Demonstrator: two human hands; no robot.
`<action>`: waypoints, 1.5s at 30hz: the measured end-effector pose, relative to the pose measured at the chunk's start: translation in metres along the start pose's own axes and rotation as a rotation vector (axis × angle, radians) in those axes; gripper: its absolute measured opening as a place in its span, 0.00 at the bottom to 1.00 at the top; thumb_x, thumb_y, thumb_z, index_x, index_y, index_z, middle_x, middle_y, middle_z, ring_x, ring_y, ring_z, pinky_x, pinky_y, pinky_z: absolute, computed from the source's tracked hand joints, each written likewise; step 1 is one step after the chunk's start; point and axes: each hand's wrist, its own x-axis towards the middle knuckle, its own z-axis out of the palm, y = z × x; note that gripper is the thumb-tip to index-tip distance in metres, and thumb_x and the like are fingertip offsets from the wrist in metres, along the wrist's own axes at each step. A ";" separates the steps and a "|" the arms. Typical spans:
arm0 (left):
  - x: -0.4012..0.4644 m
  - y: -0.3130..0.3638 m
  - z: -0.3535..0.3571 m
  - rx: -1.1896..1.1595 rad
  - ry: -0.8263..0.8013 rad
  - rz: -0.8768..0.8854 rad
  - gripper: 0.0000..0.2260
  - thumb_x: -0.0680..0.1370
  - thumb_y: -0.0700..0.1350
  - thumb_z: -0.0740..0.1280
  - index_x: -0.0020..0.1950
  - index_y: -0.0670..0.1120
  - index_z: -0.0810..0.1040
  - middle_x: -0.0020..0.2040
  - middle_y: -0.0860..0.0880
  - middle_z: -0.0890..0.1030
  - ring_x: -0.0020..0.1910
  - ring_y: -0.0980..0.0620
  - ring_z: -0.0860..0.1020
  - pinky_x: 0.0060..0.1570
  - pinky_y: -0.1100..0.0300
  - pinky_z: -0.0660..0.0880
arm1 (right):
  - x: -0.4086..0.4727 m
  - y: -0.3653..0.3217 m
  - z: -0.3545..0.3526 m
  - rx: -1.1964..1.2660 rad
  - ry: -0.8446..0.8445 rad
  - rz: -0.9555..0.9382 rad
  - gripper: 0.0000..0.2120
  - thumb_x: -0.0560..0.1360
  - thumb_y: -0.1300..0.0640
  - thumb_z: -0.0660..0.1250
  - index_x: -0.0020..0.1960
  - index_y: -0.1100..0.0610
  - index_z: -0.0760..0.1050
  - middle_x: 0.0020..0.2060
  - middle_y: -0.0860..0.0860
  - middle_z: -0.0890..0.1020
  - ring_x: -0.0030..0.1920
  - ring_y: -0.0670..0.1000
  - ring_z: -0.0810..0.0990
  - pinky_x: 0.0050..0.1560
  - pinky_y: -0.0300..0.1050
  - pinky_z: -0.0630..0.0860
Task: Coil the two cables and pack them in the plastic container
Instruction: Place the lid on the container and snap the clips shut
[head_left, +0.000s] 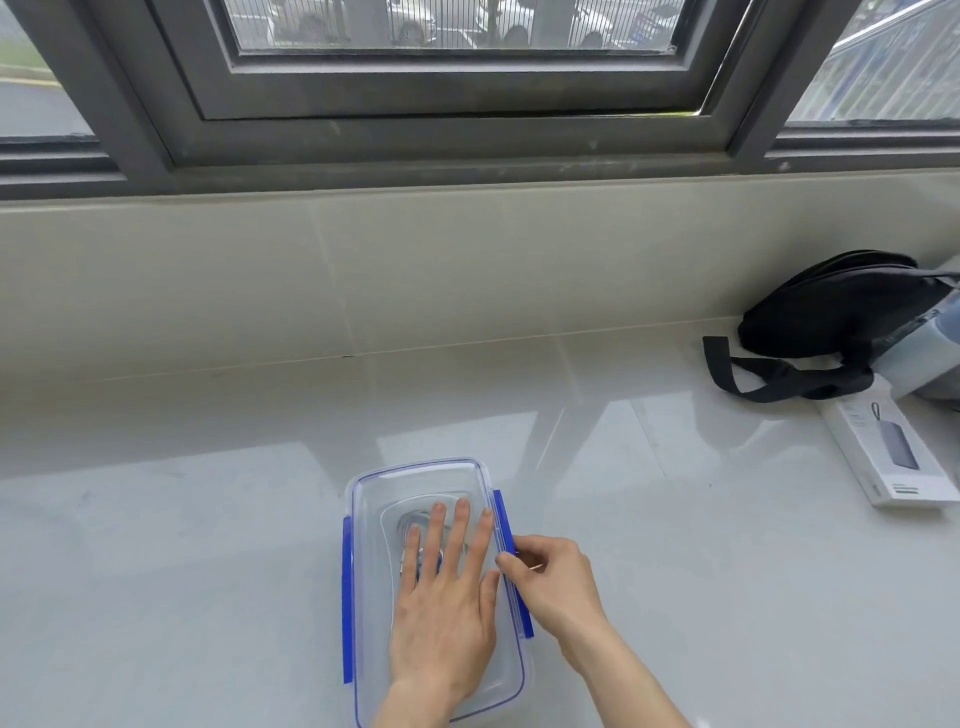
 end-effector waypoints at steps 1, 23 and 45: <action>0.000 0.000 0.001 -0.003 -0.005 -0.001 0.28 0.85 0.55 0.51 0.83 0.52 0.45 0.84 0.50 0.47 0.83 0.46 0.47 0.78 0.43 0.49 | 0.000 -0.001 0.001 -0.043 0.001 -0.013 0.06 0.76 0.53 0.71 0.47 0.47 0.87 0.38 0.43 0.88 0.41 0.46 0.87 0.47 0.45 0.85; 0.001 -0.004 -0.003 -0.029 -0.041 -0.011 0.27 0.84 0.53 0.46 0.83 0.54 0.44 0.84 0.53 0.45 0.83 0.50 0.41 0.79 0.47 0.44 | -0.017 -0.005 -0.003 0.163 -0.050 0.093 0.13 0.77 0.57 0.72 0.58 0.44 0.85 0.47 0.48 0.88 0.49 0.51 0.87 0.50 0.54 0.86; -0.013 0.004 -0.001 0.018 -0.068 0.026 0.38 0.80 0.64 0.54 0.83 0.46 0.46 0.84 0.45 0.45 0.83 0.43 0.44 0.78 0.44 0.47 | -0.010 0.014 -0.014 0.149 -0.122 0.185 0.21 0.80 0.66 0.57 0.51 0.46 0.84 0.41 0.49 0.89 0.43 0.52 0.89 0.43 0.48 0.86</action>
